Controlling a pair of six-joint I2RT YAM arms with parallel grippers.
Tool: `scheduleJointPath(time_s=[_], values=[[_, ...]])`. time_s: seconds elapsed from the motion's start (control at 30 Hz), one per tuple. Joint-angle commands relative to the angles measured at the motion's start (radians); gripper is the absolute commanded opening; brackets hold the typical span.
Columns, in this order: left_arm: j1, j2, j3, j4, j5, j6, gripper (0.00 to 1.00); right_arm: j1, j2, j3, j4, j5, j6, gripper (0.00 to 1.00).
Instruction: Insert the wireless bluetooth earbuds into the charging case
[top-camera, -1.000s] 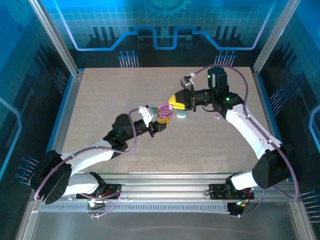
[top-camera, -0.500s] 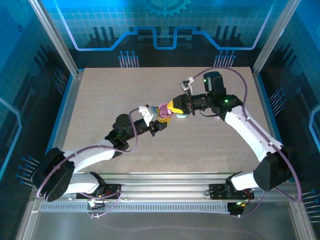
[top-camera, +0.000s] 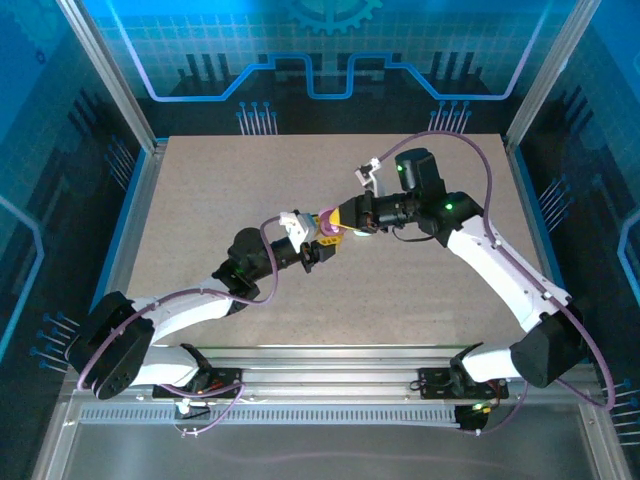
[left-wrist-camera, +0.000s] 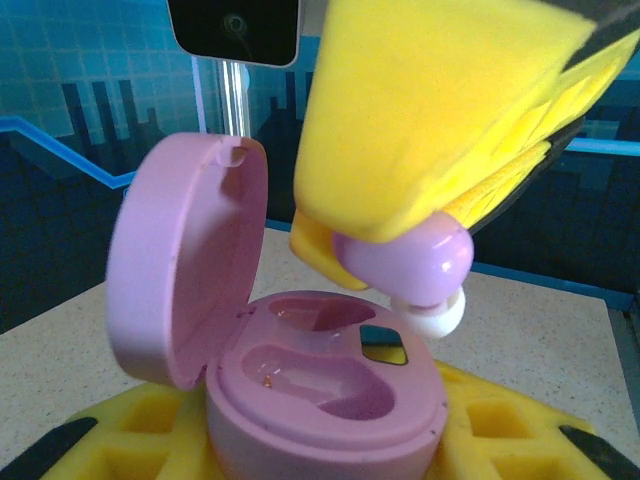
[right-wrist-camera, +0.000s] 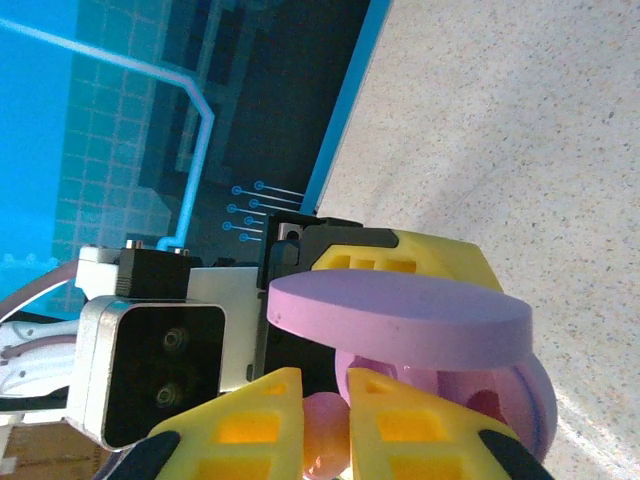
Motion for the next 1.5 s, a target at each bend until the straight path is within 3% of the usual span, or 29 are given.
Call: scheduleJointPath(time_s=[0.0, 0.8, 1.47], values=[[-0.007, 0.016, 0.028, 0.050, 0.028, -0.005, 0.33, 0.022, -0.004, 0.032, -0.001, 0.034, -0.021, 0.15], [-0.013, 0.034, 0.032, 0.087, 0.026, -0.034, 0.33, 0.073, 0.036, 0.021, 0.040, 0.102, 0.008, 0.15], [-0.013, 0.017, 0.037, 0.085, 0.024, -0.037, 0.32, 0.090, 0.034, 0.082, -0.149, 0.237, -0.093, 0.25]])
